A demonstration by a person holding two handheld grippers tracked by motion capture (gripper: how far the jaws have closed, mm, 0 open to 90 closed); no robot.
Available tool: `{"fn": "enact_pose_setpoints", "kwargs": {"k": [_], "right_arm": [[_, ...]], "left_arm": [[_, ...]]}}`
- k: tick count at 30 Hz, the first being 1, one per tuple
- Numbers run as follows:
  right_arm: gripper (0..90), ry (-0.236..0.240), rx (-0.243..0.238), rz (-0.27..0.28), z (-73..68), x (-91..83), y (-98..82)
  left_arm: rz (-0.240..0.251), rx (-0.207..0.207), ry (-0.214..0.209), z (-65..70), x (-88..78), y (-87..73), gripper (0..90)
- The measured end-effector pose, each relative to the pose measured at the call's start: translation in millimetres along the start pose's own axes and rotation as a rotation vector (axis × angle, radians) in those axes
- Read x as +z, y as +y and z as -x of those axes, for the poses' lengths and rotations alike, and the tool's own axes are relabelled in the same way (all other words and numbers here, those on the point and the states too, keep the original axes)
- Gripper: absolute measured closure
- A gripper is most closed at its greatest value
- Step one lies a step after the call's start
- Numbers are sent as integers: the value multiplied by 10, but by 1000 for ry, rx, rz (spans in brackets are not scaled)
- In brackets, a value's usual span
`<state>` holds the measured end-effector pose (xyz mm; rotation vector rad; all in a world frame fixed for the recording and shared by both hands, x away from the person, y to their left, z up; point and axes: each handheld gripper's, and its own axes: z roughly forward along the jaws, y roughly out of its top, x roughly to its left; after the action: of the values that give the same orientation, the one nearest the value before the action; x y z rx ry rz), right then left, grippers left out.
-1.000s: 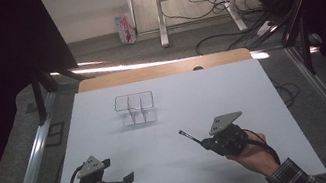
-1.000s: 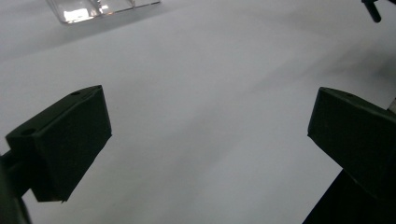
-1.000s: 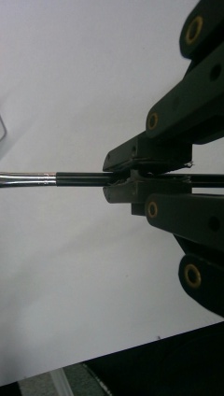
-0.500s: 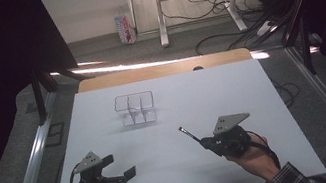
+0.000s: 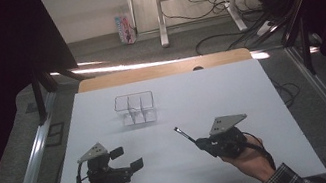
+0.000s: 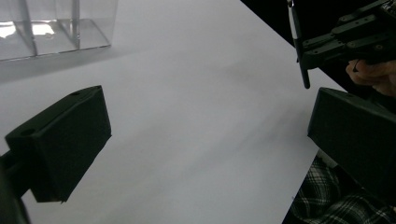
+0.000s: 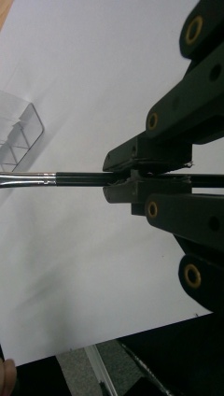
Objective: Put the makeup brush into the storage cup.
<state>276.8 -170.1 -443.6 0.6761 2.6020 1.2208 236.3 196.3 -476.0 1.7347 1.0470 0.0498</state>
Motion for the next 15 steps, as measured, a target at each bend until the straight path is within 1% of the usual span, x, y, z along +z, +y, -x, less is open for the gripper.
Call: {"fn": "enact_pose_setpoints", "kwargs": {"k": [4,6,7,9,11,12,13,14,15], "right_arm": [[840,4,2,8,-14,15,14],[840,8,1,16,-23,30,25],[840,8,1,17,-27,33,28],[840,12,1,19,-30,39,33],[840,14,1,21,-32,44,36],[840,16,2,22,-39,51,43],[840,16,2,22,-39,51,43],[840,19,2,26,-45,60,50],[840,19,2,26,-45,60,50]], "left_arm": [[4,-7,-27,5,58,40,0],[2,-19,-57,10,135,81,0],[2,-19,-57,10,135,81,0],[-7,-18,-73,26,205,119,0],[-8,-17,-77,34,229,134,0],[-10,-14,-89,53,276,164,0],[-10,-14,-89,53,276,164,0],[-9,-18,-105,67,317,189,0],[-9,-18,-105,67,317,189,0]]}}
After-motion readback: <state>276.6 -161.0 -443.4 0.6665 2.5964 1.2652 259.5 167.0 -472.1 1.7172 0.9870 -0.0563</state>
